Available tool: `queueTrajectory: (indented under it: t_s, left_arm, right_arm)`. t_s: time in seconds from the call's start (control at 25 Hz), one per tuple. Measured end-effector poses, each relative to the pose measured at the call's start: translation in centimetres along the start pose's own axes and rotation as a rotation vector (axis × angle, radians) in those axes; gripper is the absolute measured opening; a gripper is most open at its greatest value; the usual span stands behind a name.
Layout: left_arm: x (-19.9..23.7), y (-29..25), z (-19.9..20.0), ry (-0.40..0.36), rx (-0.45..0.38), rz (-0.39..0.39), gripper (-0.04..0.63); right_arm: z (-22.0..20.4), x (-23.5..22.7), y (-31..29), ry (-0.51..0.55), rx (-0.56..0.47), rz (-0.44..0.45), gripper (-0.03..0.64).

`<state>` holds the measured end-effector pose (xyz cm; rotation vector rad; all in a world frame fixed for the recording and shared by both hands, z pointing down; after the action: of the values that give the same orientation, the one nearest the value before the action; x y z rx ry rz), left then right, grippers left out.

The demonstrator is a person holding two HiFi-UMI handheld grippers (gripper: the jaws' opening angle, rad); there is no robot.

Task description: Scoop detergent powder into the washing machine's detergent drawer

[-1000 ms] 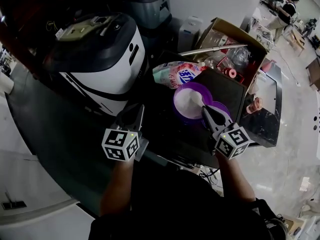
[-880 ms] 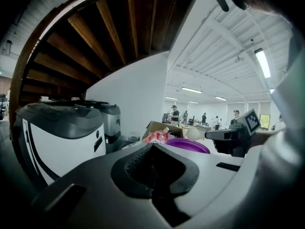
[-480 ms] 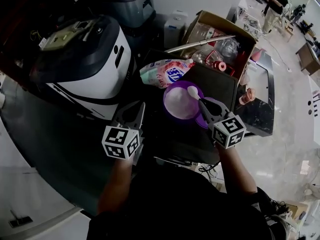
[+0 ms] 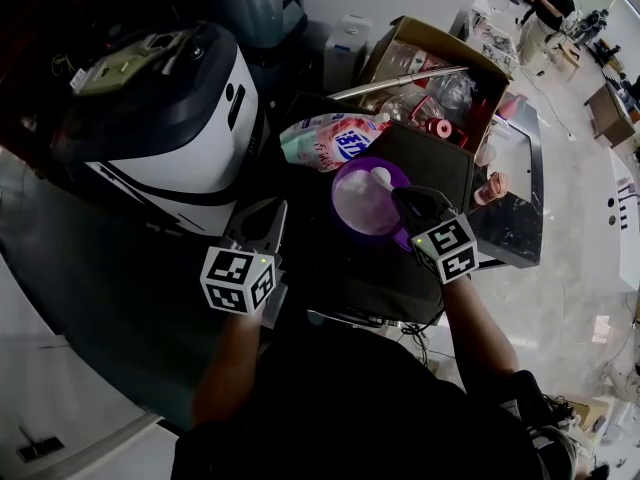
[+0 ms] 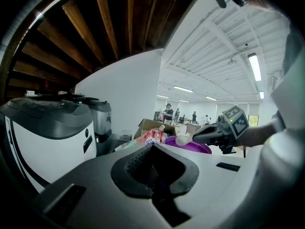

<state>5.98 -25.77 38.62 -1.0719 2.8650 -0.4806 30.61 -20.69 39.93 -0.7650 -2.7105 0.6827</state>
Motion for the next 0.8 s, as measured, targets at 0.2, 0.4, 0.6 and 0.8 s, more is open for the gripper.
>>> queueTrajectory:
  t_s: [0.2,0.4,0.6,0.8]
  left_arm:
    - [0.8,0.0,-0.2,0.008,0.003,0.002,0.008]
    - [1.0,-0.1,-0.6,0.005,0.008,-0.010,0.008]
    - [1.2,0.0,-0.7,0.010,0.009,-0.012,0.008]
    - [1.6,0.1,-1.2,0.026,0.012,-0.013,0.008]
  right_arm:
    - [0.2,0.5,-0.9,0.108,0.078,-0.010,0.021]
    - [0.1,0.7,-1.7,0.160,0.130,-0.003,0.021]
    - [0.2,0.4,-2.2,0.232,0.190,-0.009,0.021]
    - [0.4,0.4,-3.1,0.354,0.272,-0.031,0.021]
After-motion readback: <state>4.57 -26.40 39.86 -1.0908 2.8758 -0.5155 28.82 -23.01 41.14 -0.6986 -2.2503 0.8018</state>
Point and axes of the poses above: the fingertips, and each gripper's own axes: y backward along the fingers, x to its left, z out of its top, the point moved 5 cm from there along y, backward along the fingers, and after that the axes turned 9 degrees about z, right-handed, at the moved point
